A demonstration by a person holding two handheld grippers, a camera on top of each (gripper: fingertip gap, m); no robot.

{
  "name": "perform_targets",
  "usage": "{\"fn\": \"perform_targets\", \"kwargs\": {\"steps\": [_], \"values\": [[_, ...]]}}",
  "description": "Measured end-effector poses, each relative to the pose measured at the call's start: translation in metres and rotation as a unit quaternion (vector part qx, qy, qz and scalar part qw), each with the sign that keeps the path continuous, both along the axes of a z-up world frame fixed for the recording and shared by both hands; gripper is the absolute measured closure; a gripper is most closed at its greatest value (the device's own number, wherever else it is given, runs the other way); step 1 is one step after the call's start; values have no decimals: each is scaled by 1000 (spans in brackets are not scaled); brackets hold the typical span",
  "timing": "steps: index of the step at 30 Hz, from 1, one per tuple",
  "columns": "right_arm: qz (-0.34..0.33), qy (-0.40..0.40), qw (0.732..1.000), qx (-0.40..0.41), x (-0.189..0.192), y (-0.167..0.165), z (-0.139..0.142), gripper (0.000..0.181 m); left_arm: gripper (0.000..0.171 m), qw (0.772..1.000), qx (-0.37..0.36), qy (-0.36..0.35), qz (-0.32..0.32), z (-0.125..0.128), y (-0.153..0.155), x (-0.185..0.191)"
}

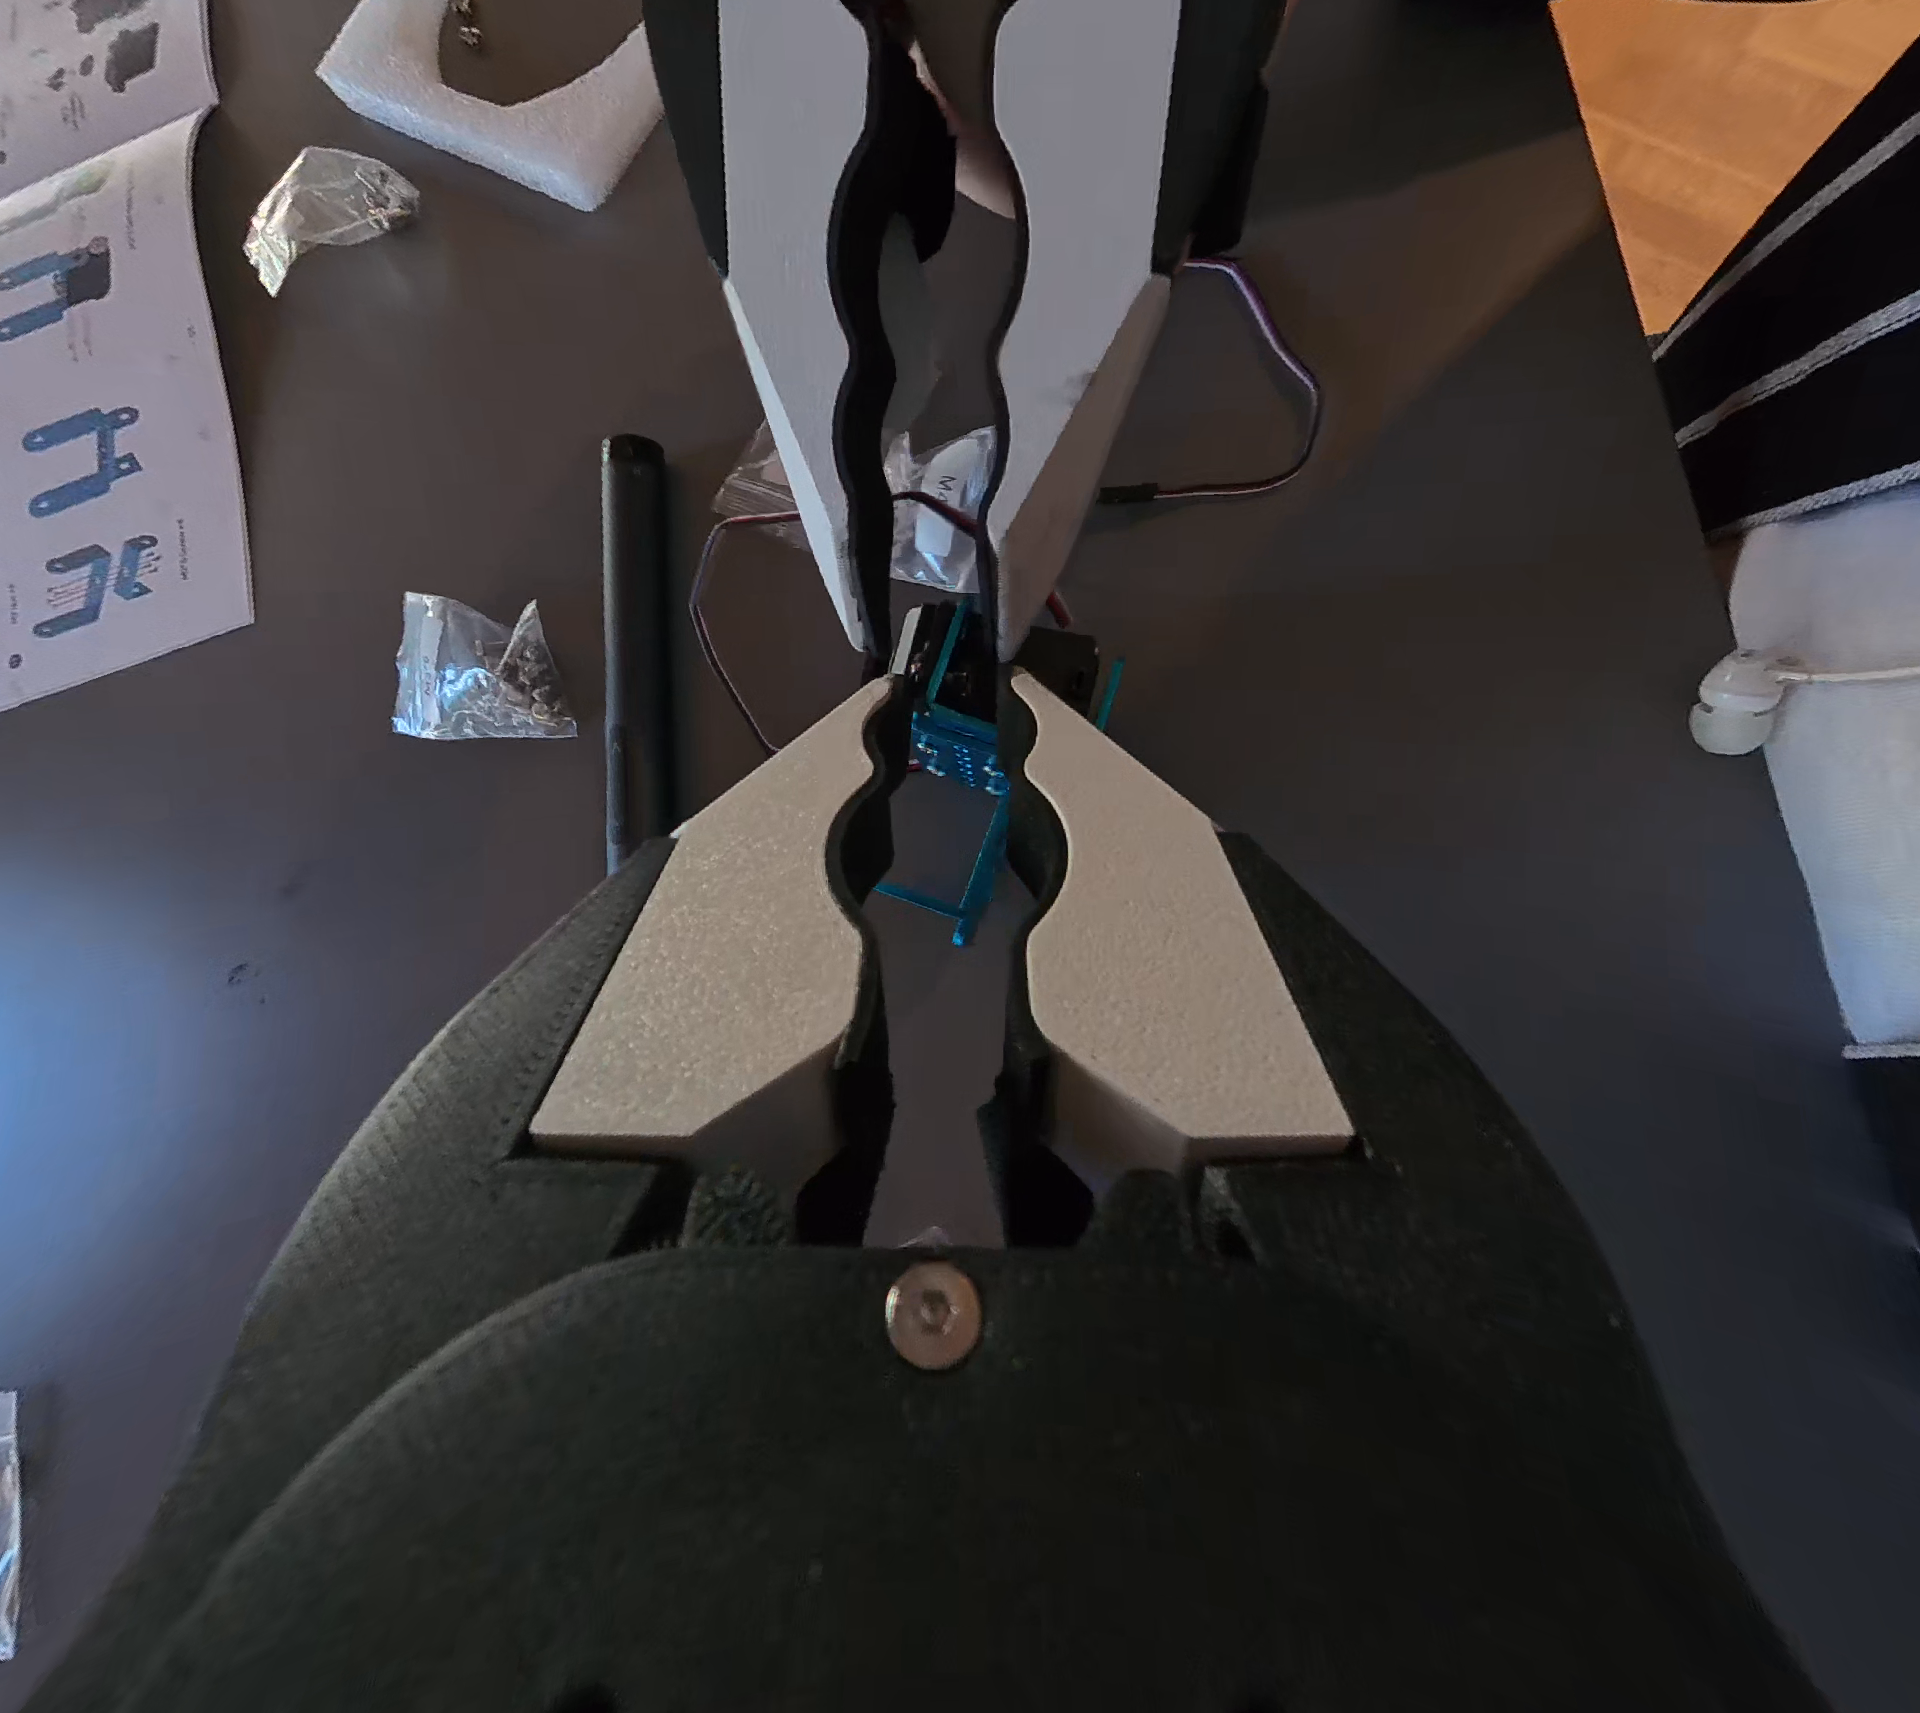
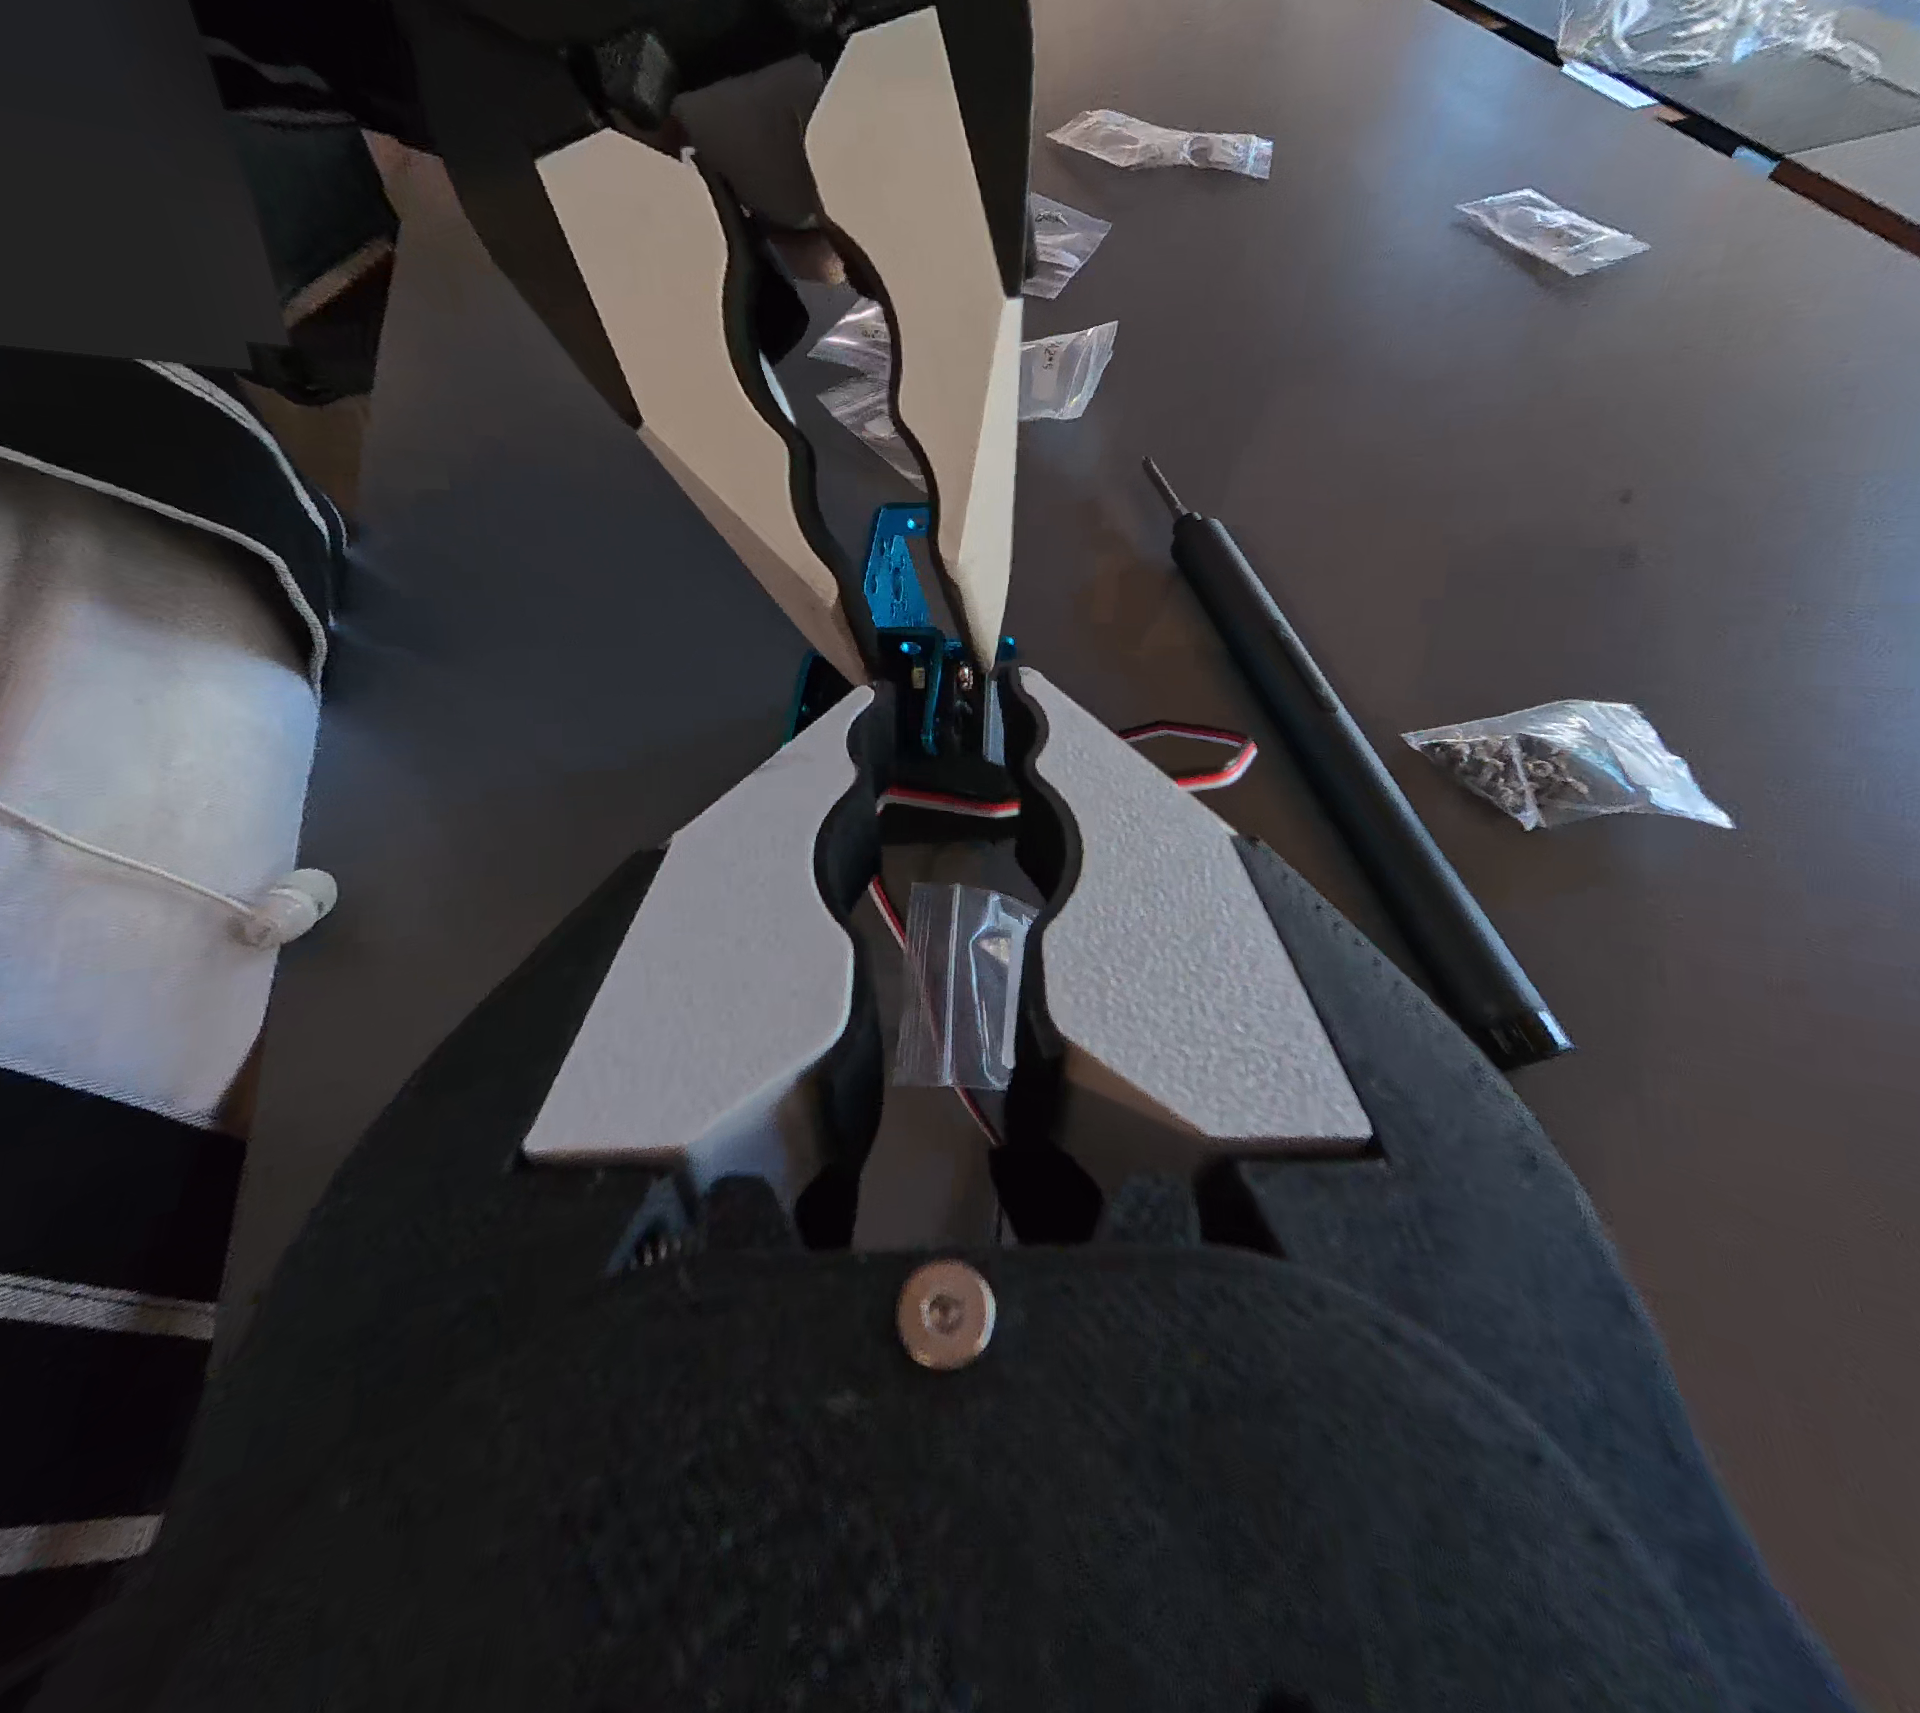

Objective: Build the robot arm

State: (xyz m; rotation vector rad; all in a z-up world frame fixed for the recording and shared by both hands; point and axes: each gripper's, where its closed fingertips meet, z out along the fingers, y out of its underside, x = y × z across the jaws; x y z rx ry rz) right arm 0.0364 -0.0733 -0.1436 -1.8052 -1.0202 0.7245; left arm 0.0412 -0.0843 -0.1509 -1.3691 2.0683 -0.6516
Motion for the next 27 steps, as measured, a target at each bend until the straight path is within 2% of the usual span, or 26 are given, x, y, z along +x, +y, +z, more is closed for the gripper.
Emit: {"fn": "perform_targets", "kwargs": {"steps": [13,19,27], "values": [[5,-2,1000,-6,3,-2,-5,162,161,1000,12,18,-12,-1,-1,-1],[12,2,1000,-5,2,-3,-5,164,163,998,45,47,-25,-1,-1,-1],[21,2,1000,3,2,-1,-4,171,161,994,44,99,-30,-2,3,-2]]}}
